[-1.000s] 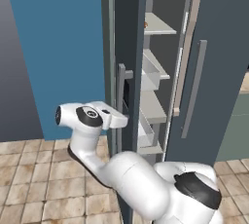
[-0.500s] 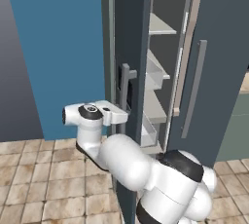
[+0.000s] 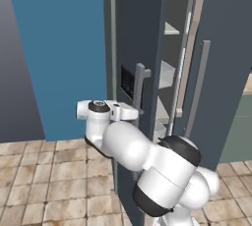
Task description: Store the kebab skewer in the freezer for long-term storage. Close the freezer door after placing the cooked food.
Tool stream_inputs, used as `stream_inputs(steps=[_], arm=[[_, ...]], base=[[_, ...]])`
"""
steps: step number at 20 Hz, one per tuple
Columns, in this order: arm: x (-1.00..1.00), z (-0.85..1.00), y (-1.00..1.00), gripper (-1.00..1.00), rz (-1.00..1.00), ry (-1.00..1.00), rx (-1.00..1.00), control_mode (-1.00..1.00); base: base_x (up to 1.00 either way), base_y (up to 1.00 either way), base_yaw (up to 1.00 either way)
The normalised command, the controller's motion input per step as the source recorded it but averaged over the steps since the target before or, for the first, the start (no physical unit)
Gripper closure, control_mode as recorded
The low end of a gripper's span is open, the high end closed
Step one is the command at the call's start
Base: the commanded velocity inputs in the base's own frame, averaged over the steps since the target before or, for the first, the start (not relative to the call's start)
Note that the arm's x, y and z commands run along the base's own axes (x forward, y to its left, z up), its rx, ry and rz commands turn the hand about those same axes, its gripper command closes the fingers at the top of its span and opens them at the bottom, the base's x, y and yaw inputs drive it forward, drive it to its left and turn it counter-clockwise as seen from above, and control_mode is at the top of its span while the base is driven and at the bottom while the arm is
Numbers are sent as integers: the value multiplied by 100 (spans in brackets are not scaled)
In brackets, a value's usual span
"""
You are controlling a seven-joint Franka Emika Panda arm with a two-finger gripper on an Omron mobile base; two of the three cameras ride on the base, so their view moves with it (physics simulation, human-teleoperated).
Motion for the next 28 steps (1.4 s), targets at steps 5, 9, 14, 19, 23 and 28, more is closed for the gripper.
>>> stream_inputs(steps=[5, 9, 14, 19, 23, 28], arm=[[63, 0, -100, -100, 6, 18, 6, -100], [42, 0, -100, -100, 22, 5, 15, -100], [6, 5, -96, -100, 27, 1, 17, -100], [0, 21, -75, -100, 27, 0, 17, -100], [0, 14, -66, -100, 32, 0, 13, -100], [18, 17, -60, -100, 33, 4, 11, -100]], base=[[0, 0, 0], [0, 0, 0], [0, 0, 0], [0, 0, 0], [0, 0, 0], [0, 0, 0]])
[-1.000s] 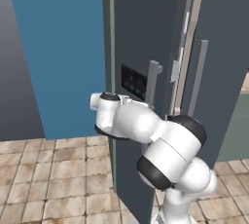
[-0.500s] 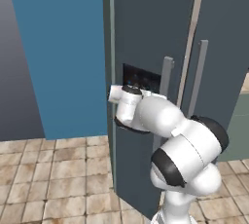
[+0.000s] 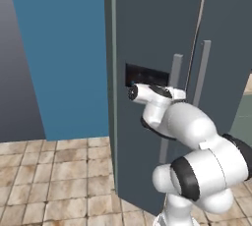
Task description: Store the kebab skewer in the freezer for long-term storage. Close the freezer door after placing the cooked food.
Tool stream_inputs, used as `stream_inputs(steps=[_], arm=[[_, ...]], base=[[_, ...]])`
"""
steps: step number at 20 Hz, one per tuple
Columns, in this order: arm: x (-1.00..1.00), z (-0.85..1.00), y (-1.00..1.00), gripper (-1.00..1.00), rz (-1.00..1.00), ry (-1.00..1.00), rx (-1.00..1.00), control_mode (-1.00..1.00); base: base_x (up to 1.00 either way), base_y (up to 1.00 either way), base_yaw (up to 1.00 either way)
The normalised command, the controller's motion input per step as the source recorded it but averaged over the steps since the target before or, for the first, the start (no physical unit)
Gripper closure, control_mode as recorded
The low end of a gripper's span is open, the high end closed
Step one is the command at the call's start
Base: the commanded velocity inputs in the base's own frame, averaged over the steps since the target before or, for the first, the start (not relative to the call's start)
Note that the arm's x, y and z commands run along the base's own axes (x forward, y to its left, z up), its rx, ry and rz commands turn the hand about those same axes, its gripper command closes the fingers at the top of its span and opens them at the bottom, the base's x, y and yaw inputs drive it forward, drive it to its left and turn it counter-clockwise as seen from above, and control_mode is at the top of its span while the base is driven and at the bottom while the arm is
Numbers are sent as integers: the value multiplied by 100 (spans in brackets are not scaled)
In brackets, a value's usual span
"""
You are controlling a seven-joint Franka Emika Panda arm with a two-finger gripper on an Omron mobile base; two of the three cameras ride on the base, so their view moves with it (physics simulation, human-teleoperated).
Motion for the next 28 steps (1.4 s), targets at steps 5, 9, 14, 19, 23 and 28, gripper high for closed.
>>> stream_inputs(steps=[5, 9, 14, 19, 23, 28], arm=[[27, 31, -44, -100, 22, 6, 18, -100], [13, 26, -35, -100, 13, 0, 30, -100], [14, 3, -20, -100, 1, 0, 27, -100], [17, 0, -10, -100, -2, 4, 1, -100], [56, 12, -31, -100, 0, 4, 6, -100], [53, 13, -12, -100, 0, 0, 8, -100]], base=[[0, 0, 0], [0, 0, 0], [0, 0, 0], [0, 0, 0], [0, 0, 0], [0, 0, 0]])
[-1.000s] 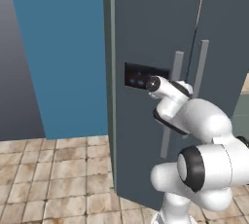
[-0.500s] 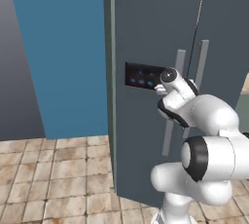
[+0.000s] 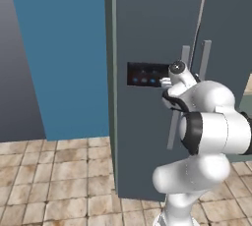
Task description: Store the kebab skewer in the freezer for long-term storage. Close the freezer door after placing the cooked food.
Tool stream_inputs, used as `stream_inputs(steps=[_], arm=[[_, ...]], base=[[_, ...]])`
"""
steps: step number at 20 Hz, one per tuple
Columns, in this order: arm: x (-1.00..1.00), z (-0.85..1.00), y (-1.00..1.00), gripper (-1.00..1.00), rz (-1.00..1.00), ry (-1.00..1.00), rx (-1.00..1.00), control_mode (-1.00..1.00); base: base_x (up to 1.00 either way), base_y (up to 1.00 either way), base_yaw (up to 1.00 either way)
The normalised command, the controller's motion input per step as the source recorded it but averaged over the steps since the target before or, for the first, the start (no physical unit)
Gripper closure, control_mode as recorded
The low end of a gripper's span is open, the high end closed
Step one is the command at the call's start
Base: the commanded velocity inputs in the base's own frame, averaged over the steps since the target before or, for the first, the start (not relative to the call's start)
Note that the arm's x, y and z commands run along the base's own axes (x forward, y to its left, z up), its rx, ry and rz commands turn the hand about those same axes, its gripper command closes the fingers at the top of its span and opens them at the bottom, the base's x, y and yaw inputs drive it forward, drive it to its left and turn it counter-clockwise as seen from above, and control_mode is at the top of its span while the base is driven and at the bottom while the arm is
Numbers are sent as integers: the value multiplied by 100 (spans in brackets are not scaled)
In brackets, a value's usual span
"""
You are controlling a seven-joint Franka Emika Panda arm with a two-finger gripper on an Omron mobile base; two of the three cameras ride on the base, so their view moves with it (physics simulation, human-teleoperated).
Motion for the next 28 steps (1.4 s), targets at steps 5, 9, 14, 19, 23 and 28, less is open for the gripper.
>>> stream_inputs(steps=[5, 9, 14, 19, 23, 28], arm=[[42, 13, -3, -100, 0, -1, 7, -100], [16, 14, -2, -100, 3, -1, 11, -100], [21, 16, -11, -100, 6, -7, 13, -100], [22, 3, -37, -100, 16, -18, 11, -100], [31, 0, -23, -100, 14, -7, 0, -100], [28, 8, 0, -100, 7, -2, -8, -100]], base=[[0, 0, 0], [0, 0, 0], [0, 0, 0], [0, 0, 0], [0, 0, 0], [0, 0, 0]])
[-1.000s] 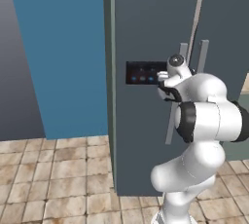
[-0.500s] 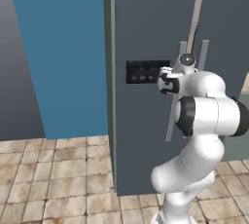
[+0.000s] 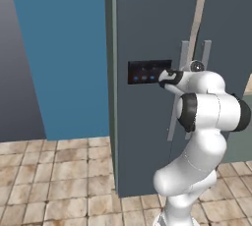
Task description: Store the kebab skewer in the freezer for long-term storage. Close the freezer door after placing the cooked food.
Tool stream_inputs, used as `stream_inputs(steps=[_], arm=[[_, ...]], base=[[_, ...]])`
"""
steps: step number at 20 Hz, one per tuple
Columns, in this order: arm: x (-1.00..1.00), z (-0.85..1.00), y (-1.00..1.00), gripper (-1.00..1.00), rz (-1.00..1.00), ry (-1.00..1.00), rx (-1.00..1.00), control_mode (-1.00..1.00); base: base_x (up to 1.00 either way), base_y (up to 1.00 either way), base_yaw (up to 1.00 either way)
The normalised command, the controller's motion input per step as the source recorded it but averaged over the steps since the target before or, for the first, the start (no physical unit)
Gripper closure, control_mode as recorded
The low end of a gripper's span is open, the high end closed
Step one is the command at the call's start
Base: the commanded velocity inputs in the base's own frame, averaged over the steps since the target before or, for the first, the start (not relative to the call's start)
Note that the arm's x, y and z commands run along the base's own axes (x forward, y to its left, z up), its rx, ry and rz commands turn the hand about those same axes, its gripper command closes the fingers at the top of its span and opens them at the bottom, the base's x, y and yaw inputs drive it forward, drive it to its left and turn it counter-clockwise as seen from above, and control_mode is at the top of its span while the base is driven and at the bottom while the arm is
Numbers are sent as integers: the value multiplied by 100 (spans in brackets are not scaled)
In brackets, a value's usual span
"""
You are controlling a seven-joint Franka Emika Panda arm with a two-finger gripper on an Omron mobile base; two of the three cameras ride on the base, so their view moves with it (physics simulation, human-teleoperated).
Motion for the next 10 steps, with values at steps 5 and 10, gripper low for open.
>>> stream_inputs(steps=[5, 10], arm=[[33, 40, 0, -100, 3, 10, -8, -100], [41, 49, 0, -100, 2, 16, -1, -100]], base=[[0, 0, 0], [0, 0, 0]])
